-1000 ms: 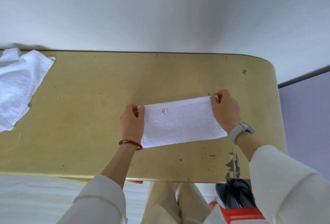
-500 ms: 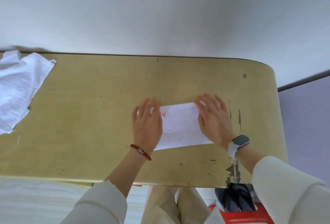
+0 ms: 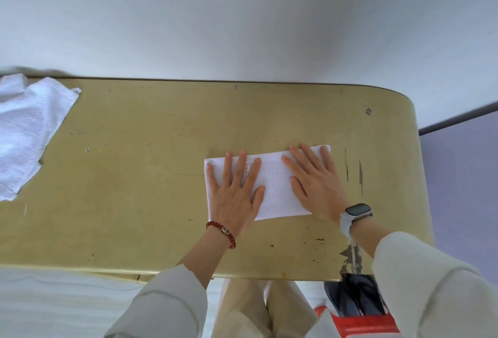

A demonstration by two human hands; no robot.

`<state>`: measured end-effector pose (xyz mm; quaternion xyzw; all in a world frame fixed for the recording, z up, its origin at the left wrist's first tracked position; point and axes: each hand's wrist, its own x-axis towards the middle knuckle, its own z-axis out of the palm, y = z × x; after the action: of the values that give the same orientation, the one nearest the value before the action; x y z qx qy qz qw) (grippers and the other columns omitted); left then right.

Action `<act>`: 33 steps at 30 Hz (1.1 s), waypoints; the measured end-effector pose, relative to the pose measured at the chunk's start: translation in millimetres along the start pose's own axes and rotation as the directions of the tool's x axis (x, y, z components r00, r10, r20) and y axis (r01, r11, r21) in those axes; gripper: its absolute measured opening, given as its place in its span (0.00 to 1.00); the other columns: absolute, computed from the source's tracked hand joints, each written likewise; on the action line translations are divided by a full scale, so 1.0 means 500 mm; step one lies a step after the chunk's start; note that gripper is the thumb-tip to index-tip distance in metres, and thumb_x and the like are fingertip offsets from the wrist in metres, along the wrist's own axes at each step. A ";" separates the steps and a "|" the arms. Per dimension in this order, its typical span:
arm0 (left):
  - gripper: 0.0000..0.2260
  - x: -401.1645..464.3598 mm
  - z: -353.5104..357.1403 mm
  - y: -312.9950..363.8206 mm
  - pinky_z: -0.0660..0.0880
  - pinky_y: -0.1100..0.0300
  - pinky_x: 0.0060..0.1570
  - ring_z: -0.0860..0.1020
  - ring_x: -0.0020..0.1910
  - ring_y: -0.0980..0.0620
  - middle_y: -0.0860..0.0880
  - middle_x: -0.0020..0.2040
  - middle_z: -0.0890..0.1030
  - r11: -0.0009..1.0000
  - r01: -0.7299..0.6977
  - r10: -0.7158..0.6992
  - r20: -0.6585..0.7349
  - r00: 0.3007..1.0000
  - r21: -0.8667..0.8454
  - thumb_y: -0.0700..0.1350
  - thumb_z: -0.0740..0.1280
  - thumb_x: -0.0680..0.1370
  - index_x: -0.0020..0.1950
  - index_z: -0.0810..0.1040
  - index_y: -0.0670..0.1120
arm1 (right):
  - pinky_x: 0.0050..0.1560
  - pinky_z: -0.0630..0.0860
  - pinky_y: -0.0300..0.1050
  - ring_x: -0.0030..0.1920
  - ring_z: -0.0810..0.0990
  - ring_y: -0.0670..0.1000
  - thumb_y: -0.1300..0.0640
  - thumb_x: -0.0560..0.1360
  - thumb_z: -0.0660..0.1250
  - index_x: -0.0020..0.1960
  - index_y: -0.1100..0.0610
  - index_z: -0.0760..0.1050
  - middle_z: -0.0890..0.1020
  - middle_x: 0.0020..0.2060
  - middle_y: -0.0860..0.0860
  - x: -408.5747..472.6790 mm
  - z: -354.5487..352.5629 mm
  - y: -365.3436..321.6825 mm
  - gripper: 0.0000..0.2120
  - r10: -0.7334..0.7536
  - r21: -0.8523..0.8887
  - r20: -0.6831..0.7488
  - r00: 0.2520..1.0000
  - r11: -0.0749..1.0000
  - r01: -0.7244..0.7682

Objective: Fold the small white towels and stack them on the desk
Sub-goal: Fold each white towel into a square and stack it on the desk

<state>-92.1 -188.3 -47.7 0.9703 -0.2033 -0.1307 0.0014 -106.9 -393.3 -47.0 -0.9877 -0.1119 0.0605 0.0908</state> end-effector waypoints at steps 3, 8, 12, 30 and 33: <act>0.25 0.009 -0.006 -0.040 0.56 0.33 0.66 0.61 0.71 0.39 0.43 0.72 0.65 0.997 -0.069 0.070 -0.033 0.997 0.029 0.58 0.39 0.80 0.73 0.60 0.51 | 0.64 0.68 0.59 0.62 0.74 0.60 0.56 0.76 0.53 0.55 0.61 0.77 0.77 0.60 0.58 -0.013 -0.018 0.017 0.17 0.040 0.115 -0.170 0.985 0.993 -0.020; 0.26 0.021 -0.024 -0.139 0.52 0.35 0.67 0.58 0.71 0.40 0.42 0.73 0.64 0.985 -0.037 0.060 -0.137 0.989 0.166 0.61 0.41 0.79 0.72 0.60 0.53 | 0.44 0.78 0.50 0.48 0.79 0.58 0.56 0.73 0.56 0.49 0.61 0.79 0.79 0.54 0.56 -0.043 -0.034 -0.028 0.15 -0.010 0.212 -0.123 0.992 0.977 0.036; 0.24 0.008 -0.042 -0.196 0.53 0.31 0.65 0.60 0.71 0.37 0.40 0.72 0.63 0.980 0.098 -0.062 -0.202 0.977 0.171 0.58 0.51 0.79 0.73 0.59 0.51 | 0.34 0.75 0.41 0.41 0.77 0.51 0.57 0.73 0.56 0.47 0.57 0.78 0.77 0.52 0.53 -0.074 -0.019 -0.096 0.13 -0.200 0.294 -0.033 0.979 0.934 0.201; 0.10 -0.215 0.046 -0.033 0.69 0.54 0.49 0.72 0.51 0.45 0.44 0.48 0.79 0.951 -0.134 0.002 -0.429 0.903 -0.278 0.52 0.64 0.74 0.43 0.71 0.46 | 0.22 0.54 0.37 0.24 0.68 0.52 0.68 0.65 0.52 0.29 0.60 0.71 0.74 0.29 0.53 -0.035 -0.005 -0.130 0.12 -0.545 -0.121 -0.068 0.836 0.836 0.535; 0.12 -0.210 0.036 -0.018 0.67 0.54 0.49 0.72 0.49 0.45 0.44 0.46 0.78 0.964 -0.070 -0.045 -0.412 0.910 -0.258 0.54 0.64 0.72 0.40 0.73 0.44 | 0.22 0.51 0.37 0.23 0.67 0.51 0.69 0.62 0.52 0.27 0.59 0.69 0.72 0.27 0.52 -0.021 -0.010 -0.144 0.11 -0.561 -0.184 -0.063 0.825 0.819 0.543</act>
<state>-185.9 -137.5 -39.0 0.9654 -0.1851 0.0520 0.1760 -131.4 -327.4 -27.0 -0.9185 -0.3926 -0.0341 0.0323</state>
